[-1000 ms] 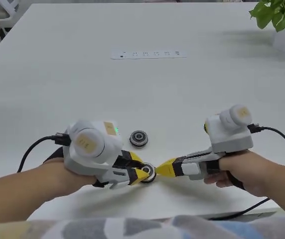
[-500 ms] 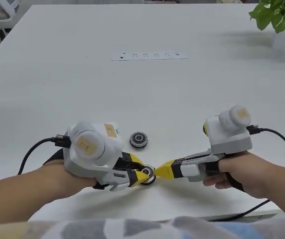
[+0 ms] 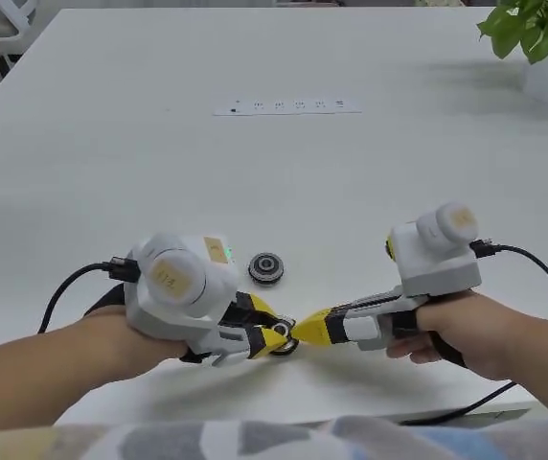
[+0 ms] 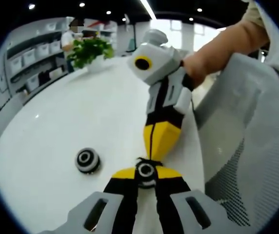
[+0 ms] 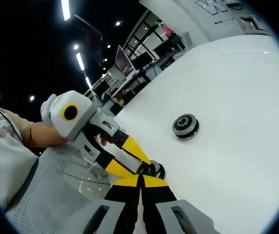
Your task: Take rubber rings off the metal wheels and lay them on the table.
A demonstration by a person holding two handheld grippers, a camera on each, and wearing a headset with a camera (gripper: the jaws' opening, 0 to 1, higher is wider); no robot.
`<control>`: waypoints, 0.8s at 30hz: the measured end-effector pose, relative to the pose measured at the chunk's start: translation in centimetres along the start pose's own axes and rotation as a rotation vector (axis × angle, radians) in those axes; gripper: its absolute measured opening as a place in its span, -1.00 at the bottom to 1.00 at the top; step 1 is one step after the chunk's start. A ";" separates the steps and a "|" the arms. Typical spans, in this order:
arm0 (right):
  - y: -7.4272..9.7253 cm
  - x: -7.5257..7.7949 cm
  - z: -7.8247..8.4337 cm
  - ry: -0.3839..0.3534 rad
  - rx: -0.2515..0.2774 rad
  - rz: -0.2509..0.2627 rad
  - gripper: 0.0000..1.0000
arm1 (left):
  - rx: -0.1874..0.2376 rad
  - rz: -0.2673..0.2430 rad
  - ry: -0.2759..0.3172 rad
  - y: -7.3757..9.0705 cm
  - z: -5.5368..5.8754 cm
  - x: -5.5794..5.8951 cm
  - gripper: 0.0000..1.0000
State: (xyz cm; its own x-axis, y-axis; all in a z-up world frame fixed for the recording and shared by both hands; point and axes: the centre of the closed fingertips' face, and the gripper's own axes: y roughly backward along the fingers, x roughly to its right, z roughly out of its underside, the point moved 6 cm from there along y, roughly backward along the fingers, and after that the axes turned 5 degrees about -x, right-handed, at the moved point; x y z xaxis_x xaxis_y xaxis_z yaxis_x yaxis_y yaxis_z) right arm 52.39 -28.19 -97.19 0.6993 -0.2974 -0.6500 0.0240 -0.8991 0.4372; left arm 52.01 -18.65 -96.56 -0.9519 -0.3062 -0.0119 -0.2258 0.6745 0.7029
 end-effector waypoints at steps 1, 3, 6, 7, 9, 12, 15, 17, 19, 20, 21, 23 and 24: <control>-0.1 -0.3 -0.1 -0.002 0.000 -0.016 -1.00 | 0.001 -0.001 -0.002 0.0 0.0 0.0 -0.76; -0.5 -1.2 -0.1 0.021 -0.018 -0.068 -1.00 | 0.001 -0.002 -0.003 0.0 0.0 0.0 -0.76; -0.3 -1.1 -0.2 0.040 -0.014 -0.027 -1.00 | 0.004 -0.002 0.000 0.0 0.0 0.0 -0.76; -0.2 -1.2 -0.1 0.036 -0.009 -0.029 -1.00 | 0.006 -0.001 0.001 0.0 0.0 0.0 -0.76; 0.1 -1.1 0.0 0.033 -0.001 -0.029 -1.00 | 0.008 -0.001 0.004 0.0 0.1 0.0 -0.76; 0.4 -1.1 0.0 0.026 0.016 -0.018 -1.00 | 0.011 0.002 0.011 0.0 0.1 0.0 -0.76; 0.5 -0.9 0.0 0.020 0.016 -0.005 -1.00 | 0.013 0.004 0.020 0.0 0.1 0.0 -0.75; 0.5 -1.0 0.1 0.027 0.011 0.000 -1.00 | 0.015 0.005 0.021 0.0 0.1 0.0 -0.75; 0.5 -1.1 0.1 0.028 0.009 -0.002 -1.00 | 0.019 0.010 0.025 0.0 0.1 0.0 -0.75; 0.4 -1.1 0.1 0.025 0.007 -0.002 -1.00 | 0.021 0.013 0.027 0.0 0.1 -0.1 -0.74; 0.5 -1.1 0.1 0.024 0.005 0.001 -1.00 | 0.023 0.018 0.028 0.0 0.1 -0.1 -0.74; 0.5 -1.1 0.1 0.025 0.001 0.003 -1.00 | 0.022 0.024 0.038 0.0 0.0 -0.1 -0.73; 0.5 -1.1 0.1 0.025 0.000 0.004 -1.00 | 0.021 0.027 0.042 0.0 0.0 -0.1 -0.73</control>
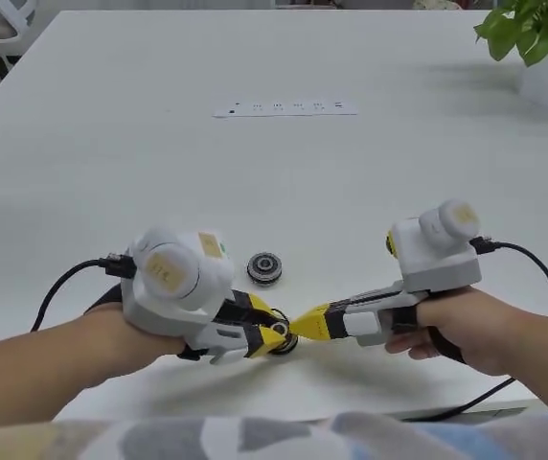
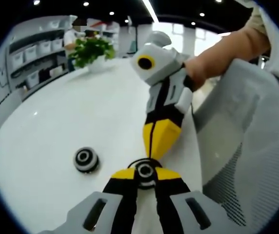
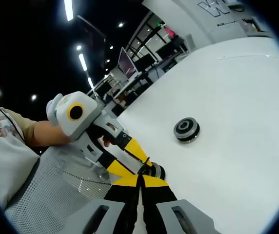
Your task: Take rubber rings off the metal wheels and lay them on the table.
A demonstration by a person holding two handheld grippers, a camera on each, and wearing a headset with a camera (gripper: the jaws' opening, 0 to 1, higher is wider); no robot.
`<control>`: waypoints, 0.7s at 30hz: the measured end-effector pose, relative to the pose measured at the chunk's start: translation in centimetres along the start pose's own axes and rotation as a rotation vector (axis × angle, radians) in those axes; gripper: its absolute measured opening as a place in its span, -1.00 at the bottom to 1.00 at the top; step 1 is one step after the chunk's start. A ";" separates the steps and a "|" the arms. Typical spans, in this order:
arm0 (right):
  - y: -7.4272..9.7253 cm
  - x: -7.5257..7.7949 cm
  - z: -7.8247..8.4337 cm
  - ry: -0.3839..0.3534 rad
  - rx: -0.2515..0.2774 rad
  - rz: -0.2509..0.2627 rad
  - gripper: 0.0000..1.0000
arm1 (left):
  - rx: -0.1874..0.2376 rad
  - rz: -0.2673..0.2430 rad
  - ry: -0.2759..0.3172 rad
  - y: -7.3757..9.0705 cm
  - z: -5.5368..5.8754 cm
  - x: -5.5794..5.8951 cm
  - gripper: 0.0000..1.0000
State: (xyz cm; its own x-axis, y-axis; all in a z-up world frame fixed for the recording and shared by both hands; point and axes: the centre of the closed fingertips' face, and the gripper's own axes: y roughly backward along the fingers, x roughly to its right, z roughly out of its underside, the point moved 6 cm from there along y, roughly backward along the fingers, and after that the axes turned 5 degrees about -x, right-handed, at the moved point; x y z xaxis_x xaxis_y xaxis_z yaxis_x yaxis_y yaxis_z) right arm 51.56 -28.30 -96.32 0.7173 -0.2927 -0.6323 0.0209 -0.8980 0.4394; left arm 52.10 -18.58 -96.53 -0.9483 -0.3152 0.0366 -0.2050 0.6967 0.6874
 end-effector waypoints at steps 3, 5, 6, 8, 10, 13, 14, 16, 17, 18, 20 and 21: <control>0.1 0.0 0.0 -0.003 0.002 -0.001 -1.00 | -0.003 0.008 0.008 0.1 0.0 0.0 -0.72; 0.1 0.0 -0.1 -0.008 0.002 -0.003 -1.00 | -0.004 0.018 0.017 0.2 0.0 0.1 -0.68; 0.0 0.1 -0.1 -0.008 0.002 -0.002 -1.00 | -0.002 0.022 0.017 0.3 0.0 0.1 -0.67; 0.0 0.1 -0.1 -0.009 0.002 -0.003 -1.00 | 0.001 0.026 0.018 0.5 -0.1 0.1 -0.66; 0.0 0.2 -0.2 -0.011 0.001 -0.004 -1.00 | 0.012 0.031 0.018 0.7 -0.2 0.1 -0.66; 0.0 0.1 -0.3 -0.015 0.004 -0.006 -1.00 | 0.022 0.039 0.028 1.1 -0.3 -0.1 -0.63; 0.0 0.1 -0.3 -0.014 0.004 -0.006 -1.00 | 0.025 0.042 0.032 1.3 -0.4 -0.1 -0.62; 0.0 0.1 -0.4 -0.013 0.005 -0.008 -1.00 | 0.033 0.051 0.036 1.6 -0.5 0.0 -0.57; 0.0 0.1 -0.4 -0.013 0.004 -0.009 -1.00 | 0.036 0.055 0.035 1.8 -0.5 0.0 -0.54; 0.0 0.1 -0.5 -0.014 0.004 -0.010 -1.00 | 0.039 0.055 0.036 2.0 -0.6 0.1 -0.50; 0.0 0.1 -0.5 -0.015 0.006 -0.011 -1.00 | 0.047 0.055 0.041 2.5 -0.7 0.0 -0.44; 0.0 0.0 -0.6 -0.015 0.008 -0.011 -1.00 | 0.056 0.050 0.045 2.8 -0.7 -0.1 -0.42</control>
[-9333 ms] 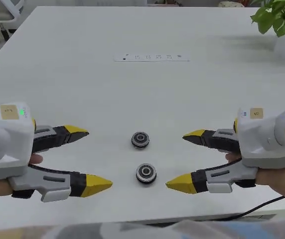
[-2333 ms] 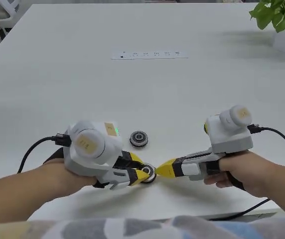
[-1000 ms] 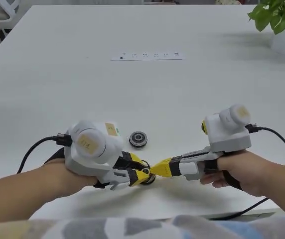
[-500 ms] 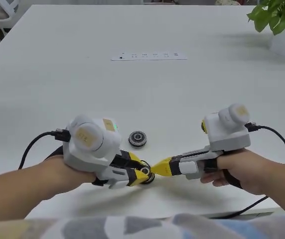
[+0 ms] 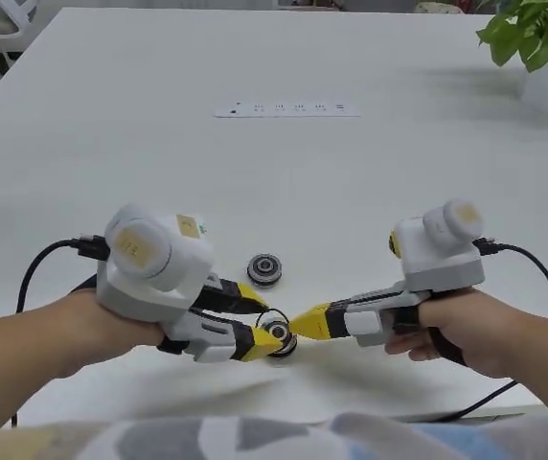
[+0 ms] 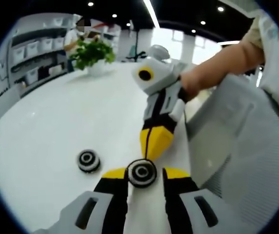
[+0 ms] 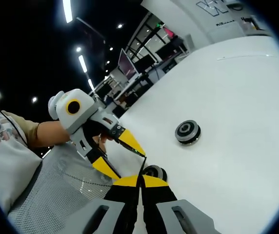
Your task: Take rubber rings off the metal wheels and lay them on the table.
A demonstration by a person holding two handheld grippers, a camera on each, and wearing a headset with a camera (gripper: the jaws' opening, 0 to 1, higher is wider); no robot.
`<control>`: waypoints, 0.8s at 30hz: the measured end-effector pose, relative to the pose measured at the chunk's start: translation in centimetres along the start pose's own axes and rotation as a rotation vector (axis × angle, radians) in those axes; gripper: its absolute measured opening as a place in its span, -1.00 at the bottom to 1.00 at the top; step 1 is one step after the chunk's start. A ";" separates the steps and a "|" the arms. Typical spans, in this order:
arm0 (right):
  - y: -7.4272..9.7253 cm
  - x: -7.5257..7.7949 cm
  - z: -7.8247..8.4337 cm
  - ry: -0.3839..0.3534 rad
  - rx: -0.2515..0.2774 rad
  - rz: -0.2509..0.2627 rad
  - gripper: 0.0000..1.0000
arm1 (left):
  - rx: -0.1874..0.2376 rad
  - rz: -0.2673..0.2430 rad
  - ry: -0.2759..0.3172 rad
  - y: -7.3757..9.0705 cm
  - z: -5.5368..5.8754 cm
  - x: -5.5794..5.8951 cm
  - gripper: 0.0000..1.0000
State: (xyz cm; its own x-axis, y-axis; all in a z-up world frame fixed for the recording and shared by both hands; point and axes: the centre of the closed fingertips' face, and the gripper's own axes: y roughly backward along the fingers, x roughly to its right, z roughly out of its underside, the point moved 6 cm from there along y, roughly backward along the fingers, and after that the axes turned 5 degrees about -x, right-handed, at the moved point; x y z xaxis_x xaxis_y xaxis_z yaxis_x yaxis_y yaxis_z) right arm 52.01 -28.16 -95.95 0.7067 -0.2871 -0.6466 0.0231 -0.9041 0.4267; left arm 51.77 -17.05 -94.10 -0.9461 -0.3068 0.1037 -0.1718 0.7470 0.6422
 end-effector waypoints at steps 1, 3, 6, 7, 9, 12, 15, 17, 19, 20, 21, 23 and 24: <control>0.1 0.2 -0.1 -0.001 0.003 0.000 -1.00 | 0.006 -0.002 0.006 0.3 0.0 -0.1 -0.42; 0.1 0.2 -0.3 -0.001 0.007 -0.001 -1.00 | 0.024 -0.009 0.026 1.0 0.0 -0.3 -0.40; 0.2 0.2 -0.5 0.000 0.009 -0.004 -1.00 | 0.039 -0.015 0.048 2.0 0.2 -0.4 -0.37; 0.2 0.1 -0.6 0.001 0.009 -0.007 -1.00 | 0.041 -0.022 0.052 2.4 0.4 -0.5 -0.36; 0.2 0.0 -0.7 0.003 0.007 -0.008 -1.00 | 0.045 -0.031 0.060 2.9 0.5 -0.7 -0.33; 0.0 -0.2 -0.9 0.010 0.000 -0.013 -1.00 | 0.060 -0.046 0.077 3.9 0.8 -0.8 -0.29; -0.1 -0.2 -1.2 0.019 -0.003 -0.019 -1.00 | 0.067 -0.057 0.088 4.5 1.1 -0.8 -0.27; -0.2 -0.1 -1.4 0.024 -0.005 -0.019 -1.00 | 0.071 -0.063 0.096 4.9 1.3 -0.7 -0.25; -0.4 -0.1 -1.7 0.028 -0.008 -0.019 -1.00 | 0.074 -0.073 0.101 5.3 1.6 -0.7 -0.22; -0.5 -0.1 -1.9 0.030 -0.007 -0.018 -1.00 | 0.075 -0.078 0.103 5.5 1.7 -0.7 -0.19; -0.7 -0.1 -2.0 0.032 -0.008 -0.017 -1.00 | 0.076 -0.082 0.105 5.6 1.8 -0.8 -0.18; -1.0 -0.1 -2.3 0.036 -0.013 -0.014 -1.00 | 0.078 -0.089 0.114 6.0 2.1 -0.8 -0.16; -1.1 -0.1 -2.3 0.037 -0.015 -0.012 -1.00 | 0.079 -0.093 0.118 6.1 2.3 -0.9 -0.15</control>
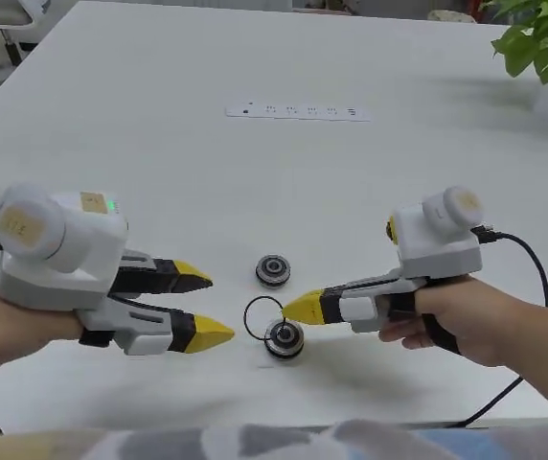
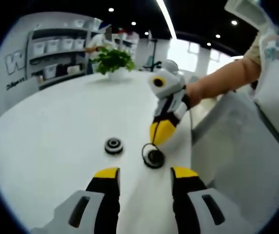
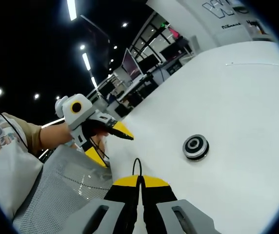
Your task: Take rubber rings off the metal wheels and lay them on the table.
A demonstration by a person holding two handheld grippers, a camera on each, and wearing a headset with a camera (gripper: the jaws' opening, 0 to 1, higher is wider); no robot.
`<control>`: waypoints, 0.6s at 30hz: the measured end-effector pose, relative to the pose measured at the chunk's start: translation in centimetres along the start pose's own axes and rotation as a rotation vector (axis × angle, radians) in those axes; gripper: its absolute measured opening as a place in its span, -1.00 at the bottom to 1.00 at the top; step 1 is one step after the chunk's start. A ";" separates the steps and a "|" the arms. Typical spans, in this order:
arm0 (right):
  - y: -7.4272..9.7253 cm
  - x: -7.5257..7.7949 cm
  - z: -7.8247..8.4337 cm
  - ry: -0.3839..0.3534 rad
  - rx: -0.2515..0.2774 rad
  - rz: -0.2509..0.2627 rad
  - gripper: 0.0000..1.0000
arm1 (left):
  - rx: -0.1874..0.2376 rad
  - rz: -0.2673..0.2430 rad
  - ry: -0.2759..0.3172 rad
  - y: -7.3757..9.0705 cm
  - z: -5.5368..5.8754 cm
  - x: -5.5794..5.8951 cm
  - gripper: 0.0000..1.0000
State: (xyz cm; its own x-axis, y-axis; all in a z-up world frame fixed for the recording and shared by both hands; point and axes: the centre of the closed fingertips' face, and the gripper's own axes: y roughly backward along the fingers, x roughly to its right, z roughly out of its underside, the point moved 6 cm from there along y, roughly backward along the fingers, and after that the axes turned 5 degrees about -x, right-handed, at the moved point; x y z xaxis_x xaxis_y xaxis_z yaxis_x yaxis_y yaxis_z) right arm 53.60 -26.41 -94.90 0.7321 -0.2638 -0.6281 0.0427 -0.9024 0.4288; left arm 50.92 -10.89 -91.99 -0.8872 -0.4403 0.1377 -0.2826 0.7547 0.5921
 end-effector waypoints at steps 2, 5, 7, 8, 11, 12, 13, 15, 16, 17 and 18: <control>-0.2 0.2 -0.3 0.002 -0.004 0.005 -1.00 | 0.002 -0.012 0.010 0.4 0.3 -0.2 -0.12; -0.6 0.5 -0.7 0.004 -0.009 0.012 -1.00 | 0.002 -0.025 0.020 0.9 0.8 -0.4 -0.10; -1.0 0.6 -0.9 0.007 -0.014 0.013 -1.00 | 0.001 -0.033 0.028 1.2 1.1 -0.5 -0.08; -1.2 0.6 -1.0 0.012 -0.020 0.015 -1.00 | 0.001 -0.036 0.029 1.2 1.2 -0.5 -0.07; -1.7 0.8 -1.4 0.014 -0.023 0.022 -1.00 | 0.000 -0.046 0.031 1.4 1.4 -0.7 -0.01; -2.1 0.8 -1.4 0.014 -0.025 0.026 -1.00 | 0.002 -0.048 0.040 1.5 1.5 -0.8 -0.01; -2.2 0.8 -1.4 0.014 -0.028 0.030 -1.00 | 0.005 -0.048 0.045 1.6 1.5 -0.8 -0.01; -2.7 0.7 -1.4 0.017 -0.036 0.035 -1.00 | 0.009 -0.052 0.050 1.7 1.6 -0.8 -0.01; -2.8 0.7 -1.3 0.018 -0.041 0.038 -1.00 | 0.009 -0.052 0.053 1.7 1.6 -0.8 -0.01; -3.0 0.7 -1.3 0.020 -0.045 0.041 -1.00 | 0.008 -0.053 0.053 1.8 1.6 -0.8 -0.01; -3.2 0.6 -1.3 0.024 -0.047 0.046 -1.00 | 0.008 -0.054 0.055 1.8 1.7 -0.8 -0.01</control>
State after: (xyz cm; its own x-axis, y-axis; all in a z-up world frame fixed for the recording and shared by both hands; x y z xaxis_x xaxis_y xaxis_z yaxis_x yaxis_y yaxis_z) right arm 54.80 -23.28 -95.85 0.7499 -0.2963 -0.5914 0.0398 -0.8722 0.4875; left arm 50.53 -8.32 -92.40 -0.8494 -0.5062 0.1489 -0.3327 0.7328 0.5935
